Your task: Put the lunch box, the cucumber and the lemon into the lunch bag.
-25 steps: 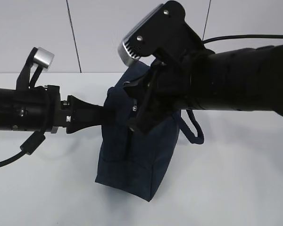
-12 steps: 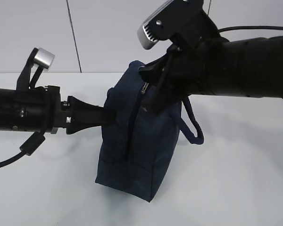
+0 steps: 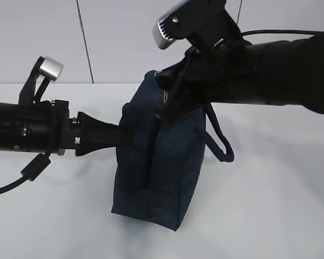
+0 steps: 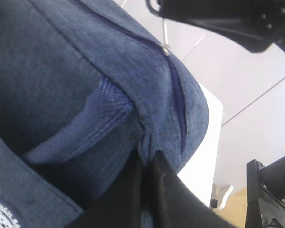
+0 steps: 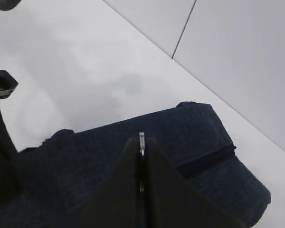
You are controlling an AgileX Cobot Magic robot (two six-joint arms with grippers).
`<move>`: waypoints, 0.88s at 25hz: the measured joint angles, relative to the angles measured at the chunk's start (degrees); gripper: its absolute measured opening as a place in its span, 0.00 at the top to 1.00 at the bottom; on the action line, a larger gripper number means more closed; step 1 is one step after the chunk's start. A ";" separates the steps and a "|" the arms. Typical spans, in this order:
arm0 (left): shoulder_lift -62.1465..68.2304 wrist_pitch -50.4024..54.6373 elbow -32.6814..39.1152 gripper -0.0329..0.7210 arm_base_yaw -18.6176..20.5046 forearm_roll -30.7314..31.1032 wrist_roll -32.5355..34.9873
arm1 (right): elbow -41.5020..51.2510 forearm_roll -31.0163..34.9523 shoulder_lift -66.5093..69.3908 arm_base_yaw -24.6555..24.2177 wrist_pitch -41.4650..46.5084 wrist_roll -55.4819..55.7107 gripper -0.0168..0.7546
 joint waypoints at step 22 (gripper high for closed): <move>0.00 0.36 0.00 0.96 0.00 1.28 0.00 | -3.90 2.59 3.35 -3.63 2.43 0.47 0.97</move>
